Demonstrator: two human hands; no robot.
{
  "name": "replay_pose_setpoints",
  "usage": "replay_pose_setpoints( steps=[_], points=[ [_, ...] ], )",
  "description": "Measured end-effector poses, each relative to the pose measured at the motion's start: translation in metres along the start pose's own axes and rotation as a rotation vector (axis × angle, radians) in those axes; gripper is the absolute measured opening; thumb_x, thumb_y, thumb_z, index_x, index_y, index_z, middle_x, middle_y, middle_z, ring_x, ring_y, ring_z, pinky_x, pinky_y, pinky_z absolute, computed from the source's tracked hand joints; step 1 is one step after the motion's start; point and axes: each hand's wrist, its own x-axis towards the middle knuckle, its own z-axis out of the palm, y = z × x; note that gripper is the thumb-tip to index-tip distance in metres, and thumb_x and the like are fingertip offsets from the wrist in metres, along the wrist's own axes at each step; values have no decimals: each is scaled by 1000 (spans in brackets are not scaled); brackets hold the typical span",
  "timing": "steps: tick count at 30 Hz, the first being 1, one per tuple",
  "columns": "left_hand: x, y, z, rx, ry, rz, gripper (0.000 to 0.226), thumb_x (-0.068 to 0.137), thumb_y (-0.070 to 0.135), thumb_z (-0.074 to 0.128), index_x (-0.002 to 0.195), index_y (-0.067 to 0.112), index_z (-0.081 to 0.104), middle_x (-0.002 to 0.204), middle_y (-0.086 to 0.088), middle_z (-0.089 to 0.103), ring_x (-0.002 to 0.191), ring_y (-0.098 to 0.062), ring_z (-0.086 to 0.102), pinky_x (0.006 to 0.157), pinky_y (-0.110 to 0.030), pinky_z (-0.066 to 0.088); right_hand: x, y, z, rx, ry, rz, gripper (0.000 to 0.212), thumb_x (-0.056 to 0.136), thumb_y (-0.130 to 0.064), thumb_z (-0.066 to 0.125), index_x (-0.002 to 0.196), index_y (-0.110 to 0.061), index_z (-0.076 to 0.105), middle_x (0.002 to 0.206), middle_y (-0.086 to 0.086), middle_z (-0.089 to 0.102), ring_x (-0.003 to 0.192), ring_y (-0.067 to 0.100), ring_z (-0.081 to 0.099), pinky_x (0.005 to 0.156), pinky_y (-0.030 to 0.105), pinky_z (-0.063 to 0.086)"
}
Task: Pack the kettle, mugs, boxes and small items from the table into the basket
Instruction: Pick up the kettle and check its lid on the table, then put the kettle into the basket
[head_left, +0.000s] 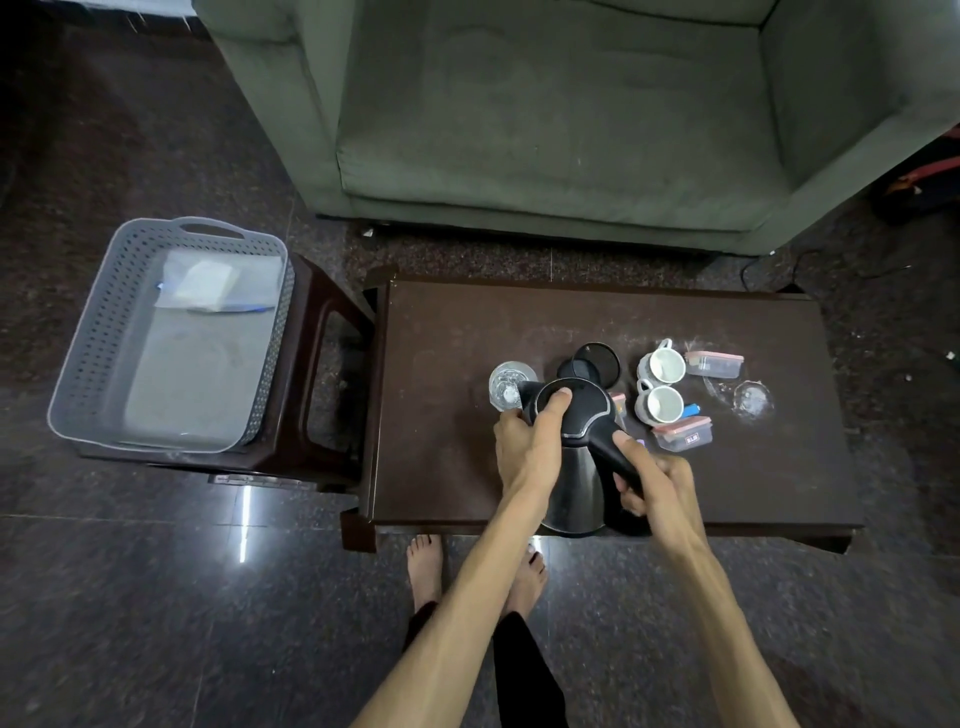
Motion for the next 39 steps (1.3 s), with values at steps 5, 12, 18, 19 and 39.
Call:
replay_pose_setpoints(
  steps=[5,12,18,19,39],
  points=[
    [-26,23,-18,-27,82,128,100,57,85,60,134,20,58,138,3,58,127,-22,59,113,-47,46,-11,-20,13,62,-68,-141,75,84,-47,68,62,17,34,62,14,31,43,7,30,46,14,31],
    [-27,53,-59,-96,199,265,91,65,83,61,133,23,57,135,6,56,129,-20,57,113,-48,45,-12,-49,60,81,-156,-235,80,79,-54,67,60,19,40,44,0,34,39,9,27,43,18,24],
    [-15,79,-112,-213,317,306,91,68,81,60,139,23,56,139,3,58,130,-22,58,114,-49,45,-12,-70,125,78,-234,-307,70,89,-38,66,58,19,39,47,6,29,37,7,28,41,15,24],
    [-12,82,-124,-244,331,299,92,67,81,60,140,24,55,140,4,58,131,-22,58,114,-49,45,-11,-73,139,82,-259,-320,69,89,-37,66,57,17,38,49,10,27,38,6,27,41,15,24],
    [53,138,-389,-631,671,371,55,86,35,69,132,5,63,123,-12,73,102,-21,69,86,-29,55,5,-91,433,-97,-675,-391,57,93,-47,70,46,-18,56,41,-10,47,42,6,40,53,29,31]
  ],
)
